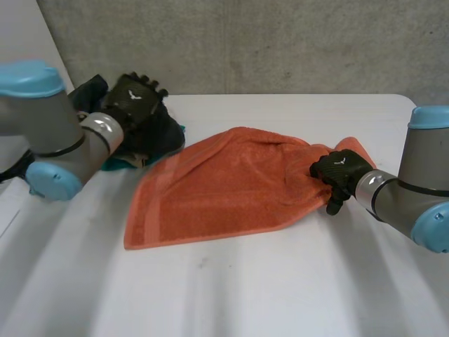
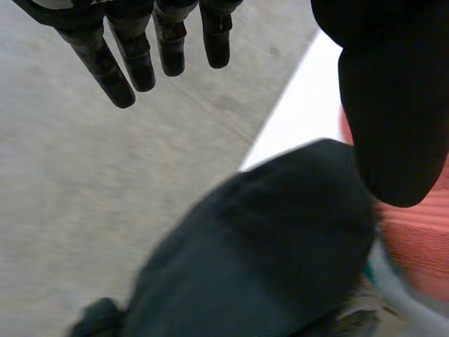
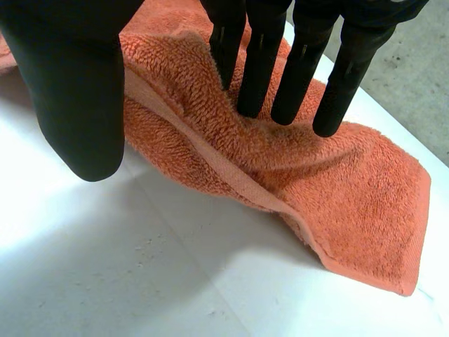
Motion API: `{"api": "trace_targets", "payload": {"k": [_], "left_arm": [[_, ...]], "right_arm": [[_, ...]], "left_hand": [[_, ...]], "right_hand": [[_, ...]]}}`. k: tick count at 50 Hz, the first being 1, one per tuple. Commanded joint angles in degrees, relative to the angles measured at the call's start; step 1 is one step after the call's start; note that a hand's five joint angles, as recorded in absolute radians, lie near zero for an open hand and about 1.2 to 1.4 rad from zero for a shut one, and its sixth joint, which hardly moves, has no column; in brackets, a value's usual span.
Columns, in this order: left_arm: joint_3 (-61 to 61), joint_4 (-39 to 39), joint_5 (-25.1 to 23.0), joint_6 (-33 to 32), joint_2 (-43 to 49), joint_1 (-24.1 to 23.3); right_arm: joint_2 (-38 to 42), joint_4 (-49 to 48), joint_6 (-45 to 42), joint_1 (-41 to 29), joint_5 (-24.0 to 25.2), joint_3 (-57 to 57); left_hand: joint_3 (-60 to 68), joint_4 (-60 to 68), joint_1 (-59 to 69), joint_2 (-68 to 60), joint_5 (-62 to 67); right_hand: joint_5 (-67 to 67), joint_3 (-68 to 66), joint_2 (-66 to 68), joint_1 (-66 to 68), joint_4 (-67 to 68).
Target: Fold the laundry.
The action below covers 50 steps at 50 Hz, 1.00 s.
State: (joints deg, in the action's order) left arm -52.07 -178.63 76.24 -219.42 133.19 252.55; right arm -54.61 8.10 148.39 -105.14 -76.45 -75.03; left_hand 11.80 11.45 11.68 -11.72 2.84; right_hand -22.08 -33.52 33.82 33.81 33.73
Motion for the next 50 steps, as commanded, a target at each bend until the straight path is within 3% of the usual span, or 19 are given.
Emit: {"api": "trace_targets", "payload": {"k": [1,8,9,12,13,14,17,25,34,35,36,37,40,45,50], "left_arm": [[23.83,15.14,-4.08,-2.41,18.06,-0.66],[38.79,17.09,-2.95,-11.02,29.31,-0.57],[40.97,16.39,-1.55,-13.12,31.24,-0.22],[44.59,14.72,1.88,-16.38,34.41,1.35],[47.21,13.58,4.33,-18.39,36.25,3.1],[48.54,13.05,5.83,-19.28,37.05,3.99],[52.75,11.38,11.36,-22.36,40.03,6.88],[54.18,10.06,14.81,-27.2,41.1,12.08],[42.25,5.31,15.43,-20.88,32.32,11.56],[40.49,4.7,15.16,-20.01,31.01,11.21],[36.47,3.48,14.64,-18.26,28.21,10.34],[34.42,2.68,14.29,-17.28,26.61,9.8],[26.1,-0.47,13.32,-14.91,20.83,8.57],[14.74,-3.3,11.91,-12.62,12.81,7.08],[2.01,-0.24,9.11,-11.56,2.64,4.97]], "right_arm": [[-0.24,-0.1,0.06,0.64,-0.28,-0.99],[-0.24,-0.63,0.14,1.87,-0.37,-2.31],[-0.24,-0.63,0.14,2.22,-0.37,-2.48],[-0.5,-0.63,0.14,2.66,-0.37,-2.75],[-0.68,-0.63,0.14,2.92,-0.37,-2.84],[-0.76,-0.71,0.14,3.01,-0.37,-2.92],[-1.11,-0.71,0.23,3.28,-0.37,-2.93],[-1.73,-0.71,1.02,3.01,-0.19,-2.93],[-1.73,-0.71,1.02,1.96,-0.37,-2.93],[-1.91,-0.71,1.02,1.87,-0.37,-2.93],[-2.17,-0.71,1.02,1.87,-0.37,-2.93],[-2.34,-0.71,1.02,1.87,-0.37,-2.93],[-3.22,-0.71,1.28,1.78,-0.37,-2.93],[-4.63,-0.63,2.34,1.87,-0.11,-2.93],[-6.12,-0.1,2.34,1.96,-0.1,-2.4]], "left_hand": [[-1.8,-1.45,-1.68,1.72,-2.84],[1.91,2.25,2.02,-1.98,0.86],[15.1,15.45,15.22,-15.18,14.06],[35.34,35.68,35.46,-35.41,34.29],[62.4,62.74,62.52,-62.47,61.35],[68.15,68.49,68.26,-68.22,67.1],[68.2,68.55,68.32,-68.28,67.16],[68.2,68.55,68.32,-68.28,67.16],[68.2,68.55,68.32,-68.28,67.16],[59.73,60.07,59.85,-59.8,58.68],[32.67,33.01,32.79,-32.74,31.62],[18.07,18.42,18.19,-18.15,17.03],[-1.8,-1.45,-1.68,1.72,-2.84],[-1.8,-1.45,-1.68,1.72,-2.84],[-1.8,-1.45,-1.68,1.72,-2.84]], "right_hand": [[-3.99,-2.56,2.26,2.27,2.35],[-4.16,-2.72,2.42,2.43,2.51],[-3.99,-2.56,2.26,2.27,2.35],[-4.16,-2.72,2.43,2.44,2.51],[-4.16,-2.72,2.43,2.44,2.51],[-4.16,-2.72,2.43,2.44,2.51],[-4.16,-2.72,2.43,2.44,2.51],[-4.33,-2.89,2.59,2.6,2.68],[-4.16,-2.73,2.43,2.44,2.52],[-3.83,-2.39,2.09,2.1,2.18],[-2.82,-1.39,1.09,1.1,1.18],[-2.15,-0.71,0.41,0.42,0.5],[0.87,2.31,-2.6,-2.59,-2.52],[7.44,8.87,-9.17,-9.16,-9.08],[16.35,17.79,-18.08,-18.07,-18.0]]}}
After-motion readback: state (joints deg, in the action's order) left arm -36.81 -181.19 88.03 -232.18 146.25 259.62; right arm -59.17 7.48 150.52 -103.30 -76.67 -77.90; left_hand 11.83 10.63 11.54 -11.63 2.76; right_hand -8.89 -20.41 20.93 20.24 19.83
